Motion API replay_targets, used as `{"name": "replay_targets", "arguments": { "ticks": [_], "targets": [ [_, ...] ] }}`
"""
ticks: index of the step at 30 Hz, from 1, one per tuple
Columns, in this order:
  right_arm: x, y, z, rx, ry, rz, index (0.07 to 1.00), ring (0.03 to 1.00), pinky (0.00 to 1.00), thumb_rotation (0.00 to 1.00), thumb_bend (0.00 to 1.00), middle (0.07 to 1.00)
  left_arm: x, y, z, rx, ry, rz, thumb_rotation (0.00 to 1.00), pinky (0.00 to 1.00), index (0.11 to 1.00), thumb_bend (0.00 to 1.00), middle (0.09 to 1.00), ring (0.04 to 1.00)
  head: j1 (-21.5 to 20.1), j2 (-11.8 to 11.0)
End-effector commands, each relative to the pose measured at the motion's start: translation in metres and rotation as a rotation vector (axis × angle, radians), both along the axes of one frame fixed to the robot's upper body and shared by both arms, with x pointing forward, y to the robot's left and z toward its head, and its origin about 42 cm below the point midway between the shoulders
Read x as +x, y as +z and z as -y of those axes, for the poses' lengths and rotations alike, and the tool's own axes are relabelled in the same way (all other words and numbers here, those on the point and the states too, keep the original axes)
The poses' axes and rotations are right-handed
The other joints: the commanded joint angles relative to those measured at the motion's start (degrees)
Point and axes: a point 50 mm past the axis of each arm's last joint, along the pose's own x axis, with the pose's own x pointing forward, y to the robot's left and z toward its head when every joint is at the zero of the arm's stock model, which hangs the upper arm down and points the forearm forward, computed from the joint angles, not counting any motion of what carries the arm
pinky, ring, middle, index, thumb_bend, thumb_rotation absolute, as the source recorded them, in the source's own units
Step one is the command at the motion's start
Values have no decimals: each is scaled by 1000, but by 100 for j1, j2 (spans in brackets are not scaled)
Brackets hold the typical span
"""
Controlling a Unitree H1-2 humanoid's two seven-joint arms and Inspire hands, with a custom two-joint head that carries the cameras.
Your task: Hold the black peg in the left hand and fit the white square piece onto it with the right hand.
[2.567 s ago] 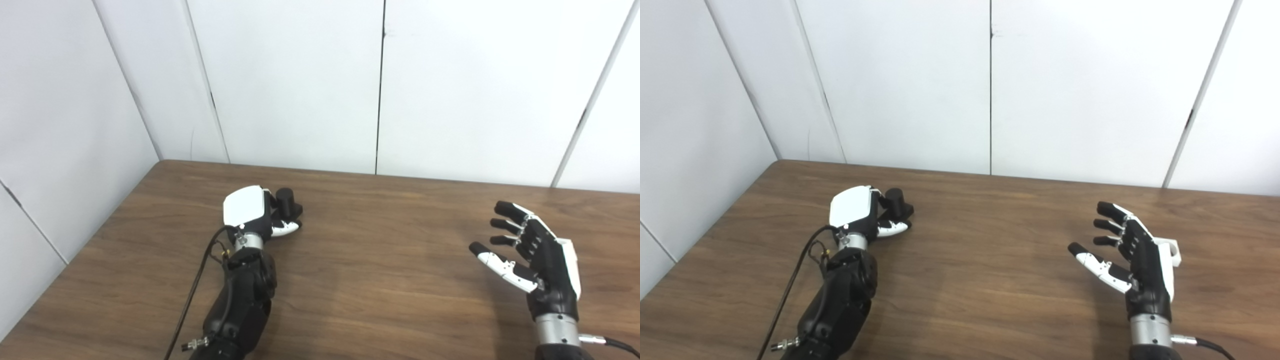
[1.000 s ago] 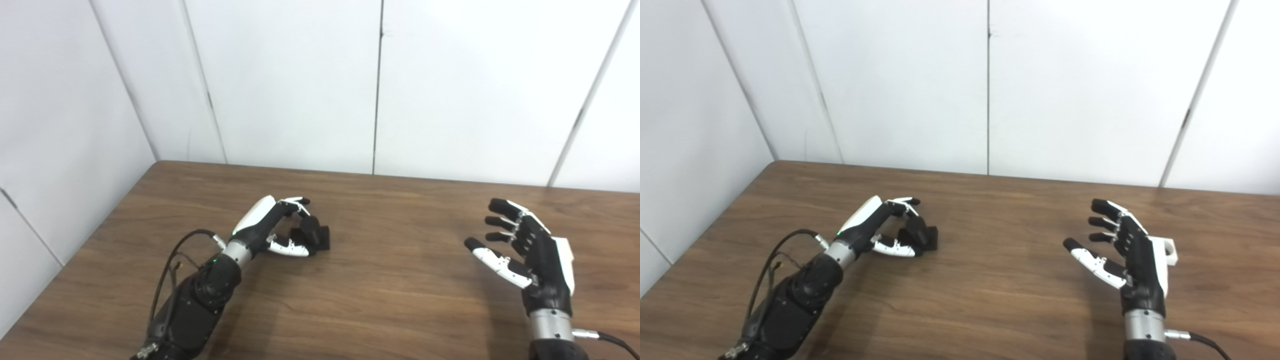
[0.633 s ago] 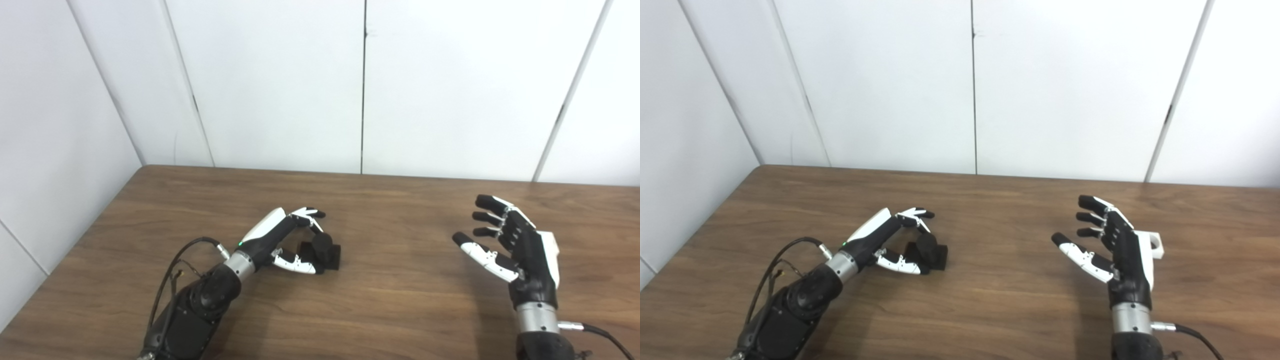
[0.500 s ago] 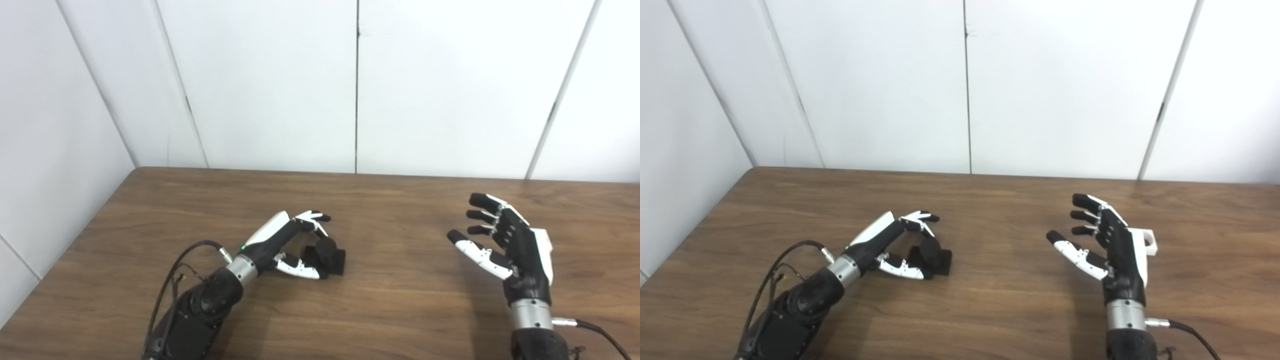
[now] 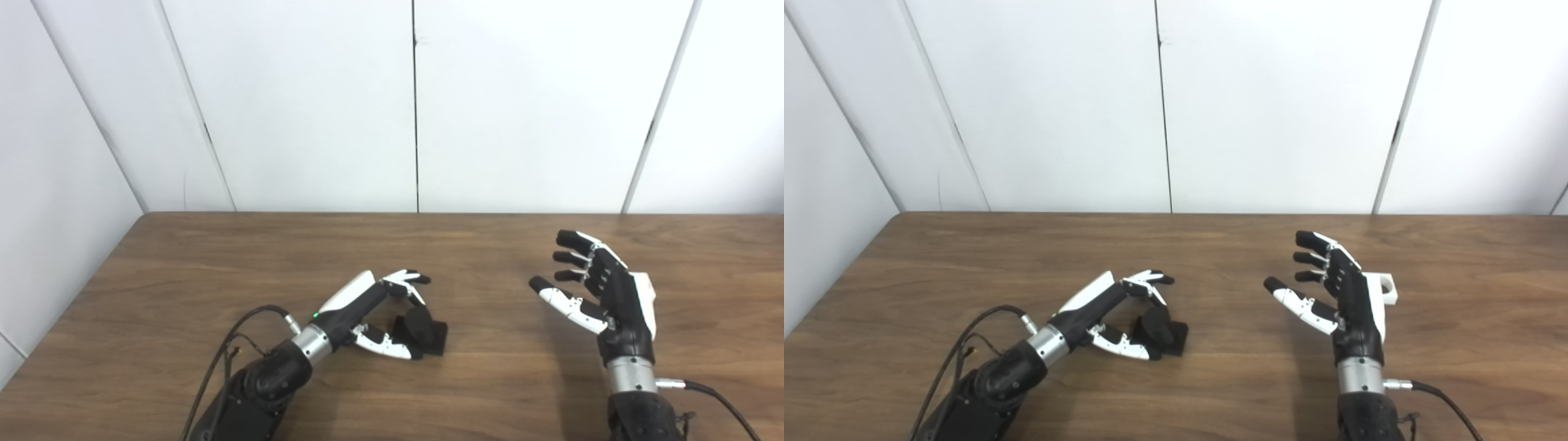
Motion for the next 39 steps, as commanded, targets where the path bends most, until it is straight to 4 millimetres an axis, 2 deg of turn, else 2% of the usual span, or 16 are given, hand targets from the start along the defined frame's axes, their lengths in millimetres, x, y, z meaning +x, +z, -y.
{"name": "replay_targets", "arguments": {
  "ticks": [1,11,25,39],
  "targets": [
    [7,24,-7,-1,9,94,720,700,569,165,662,753,4,11,8,3,-38,32,82,852,494,518,899,960,-23,12],
    [6,27,-7,21,6,92,724,710,574,161,659,762,6,9,12,7,-56,33,83,868,495,517,902,972,-125,46],
    [6,29,-4,24,4,85,730,708,586,169,665,762,6,14,11,32,-42,24,81,865,498,518,906,966,-81,94],
    [4,29,-3,2,0,96,724,703,577,165,659,754,5,10,9,25,-26,17,74,856,496,517,900,953,-50,142]
  ]
}}
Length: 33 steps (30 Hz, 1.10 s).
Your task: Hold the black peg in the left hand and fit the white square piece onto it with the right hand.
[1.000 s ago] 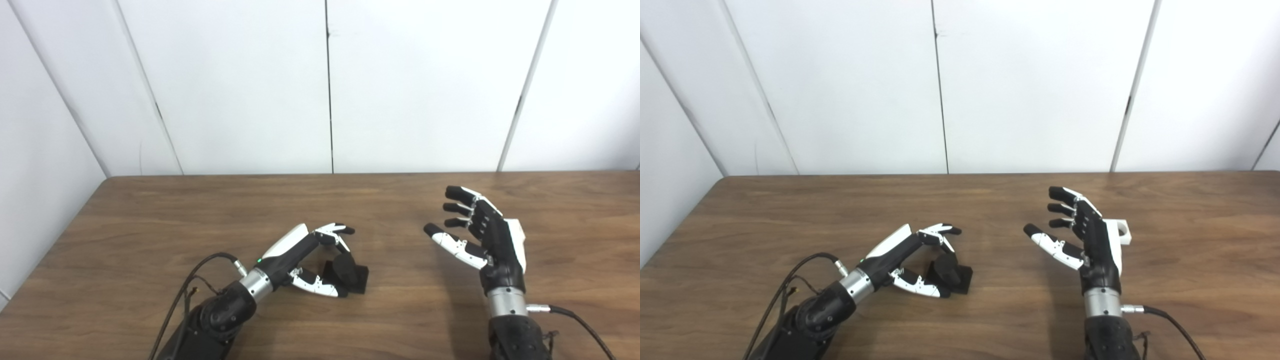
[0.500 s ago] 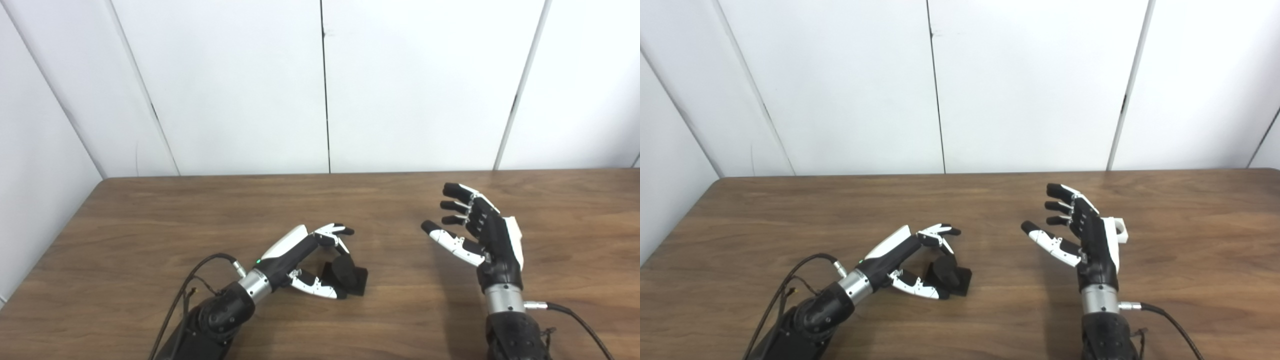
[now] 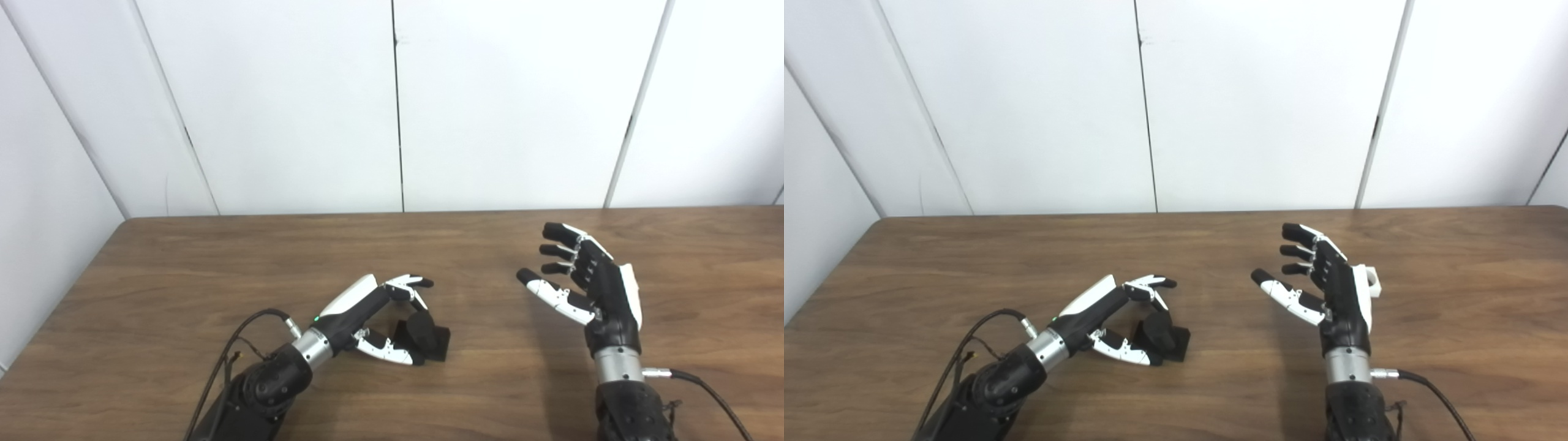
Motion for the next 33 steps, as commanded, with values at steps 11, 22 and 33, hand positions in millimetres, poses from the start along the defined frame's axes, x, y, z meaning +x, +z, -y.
{"name": "replay_targets", "arguments": {
  "ticks": [11,22,33],
  "targets": [
    [10,63,20,-123,43,161,726,738,600,178,647,789,5,7,0,6,1,14,75,861,495,517,905,953,-217,-13],
    [31,150,98,-938,29,155,697,729,580,211,727,760,2,9,-8,-3,-4,16,74,853,495,517,906,958,-1260,-75],
    [42,185,121,-1291,36,11,708,809,650,213,789,831,0,4,-18,-2,-3,16,76,854,496,516,898,951,-1612,-128]
  ]
}}
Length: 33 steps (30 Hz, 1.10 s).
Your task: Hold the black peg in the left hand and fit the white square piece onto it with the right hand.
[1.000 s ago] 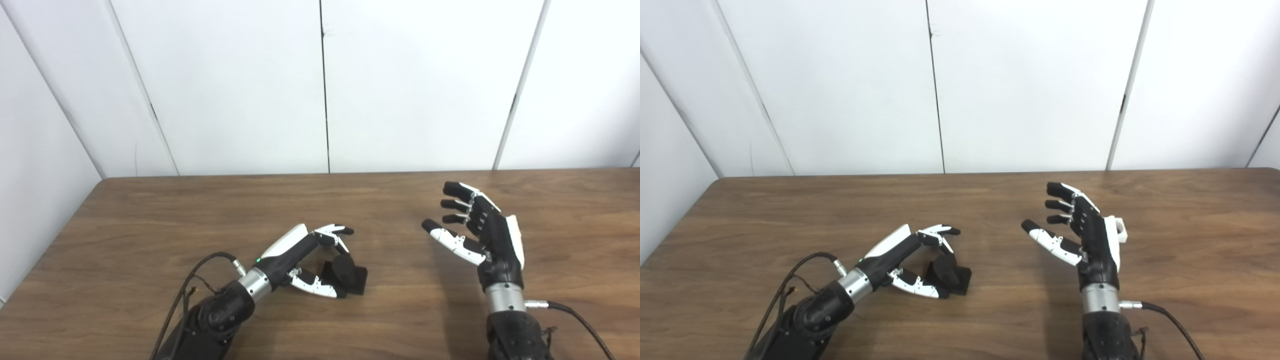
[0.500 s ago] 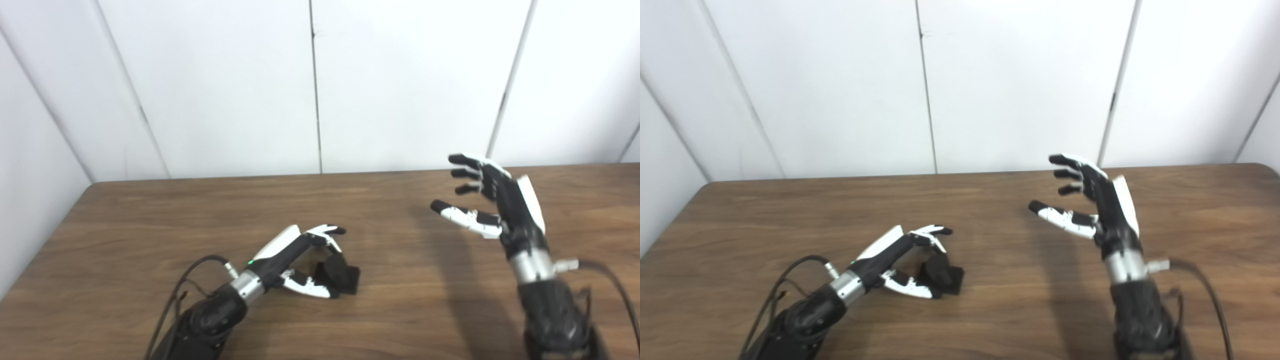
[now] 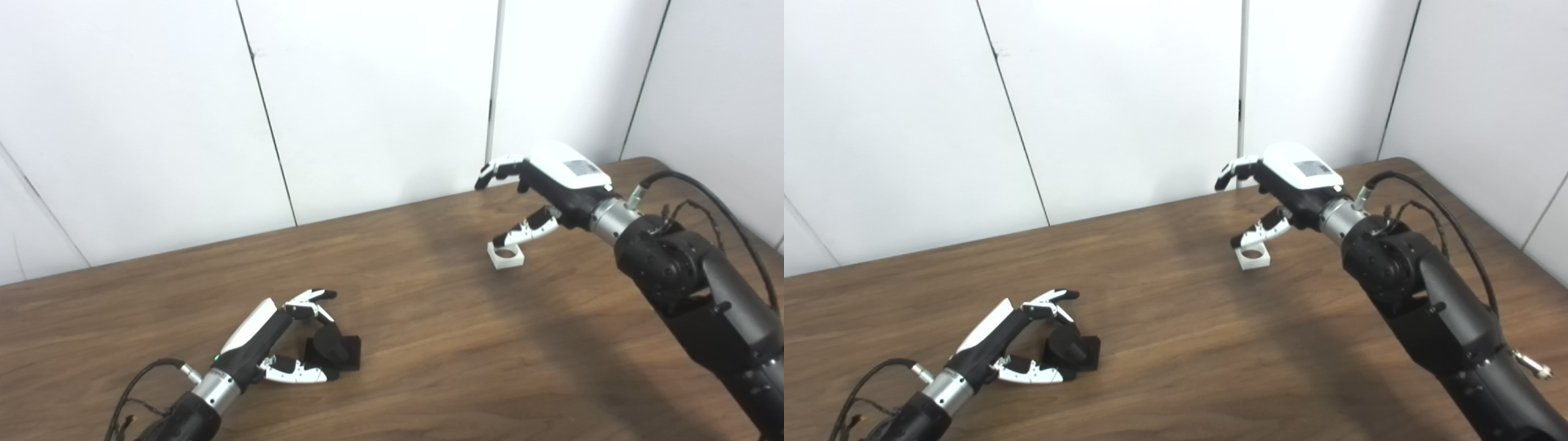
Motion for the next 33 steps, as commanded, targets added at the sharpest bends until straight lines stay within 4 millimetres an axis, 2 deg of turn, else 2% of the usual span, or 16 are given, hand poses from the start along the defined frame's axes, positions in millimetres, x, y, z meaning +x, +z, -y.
{"name": "replay_targets", "arguments": {
  "ticks": [1,10,13,16,20,33],
  "targets": [
    [7,39,7,-62,-53,91,709,805,652,214,790,827,3,4,-9,9,1,14,76,855,496,516,899,951,1,9],
    [29,34,22,-135,-112,10,727,826,715,270,799,834,3,3,-11,6,22,8,73,855,495,518,896,947,-20,5],
    [37,33,26,-170,-114,-53,756,878,804,328,797,875,3,3,-12,6,24,5,74,855,495,518,895,944,-9,-1],
    [44,30,28,-192,-113,-98,780,922,892,398,838,905,3,3,-13,11,28,8,74,858,495,518,896,944,-2,7],
    [54,25,27,-218,-114,-159,802,958,930,437,877,929,3,4,-15,12,27,13,75,853,495,517,895,943,-10,3],
    [75,0,19,-242,-131,-288,837,1000,990,407,881,975,2,4,-16,13,29,8,76,857,495,517,895,943,88,-16]
  ]
}}
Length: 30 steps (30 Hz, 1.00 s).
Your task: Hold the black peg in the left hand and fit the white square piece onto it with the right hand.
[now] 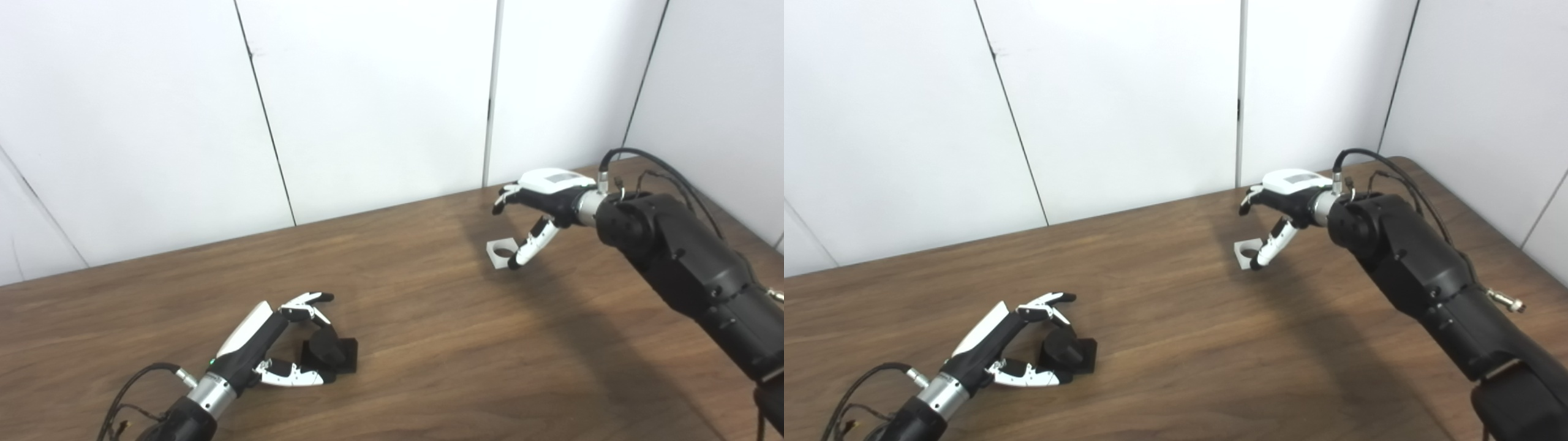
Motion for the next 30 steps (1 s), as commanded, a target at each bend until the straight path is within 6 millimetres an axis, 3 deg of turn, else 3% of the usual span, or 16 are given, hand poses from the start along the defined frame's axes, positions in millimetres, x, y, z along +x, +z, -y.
{"name": "replay_targets", "arguments": {
  "ticks": [1,10,30],
  "targets": [
    [12,33,-3,-7,12,90,837,1000,991,404,879,975,4,6,-10,14,18,3,76,857,495,517,895,943,9,11],
    [17,11,0,-3,-18,37,840,1000,999,397,894,984,3,6,-8,12,16,14,75,848,495,517,894,941,29,27],
    [23,-25,13,20,-78,31,806,965,980,348,807,942,-1,5,-8,16,20,29,76,854,495,517,891,945,94,79]
  ]
}}
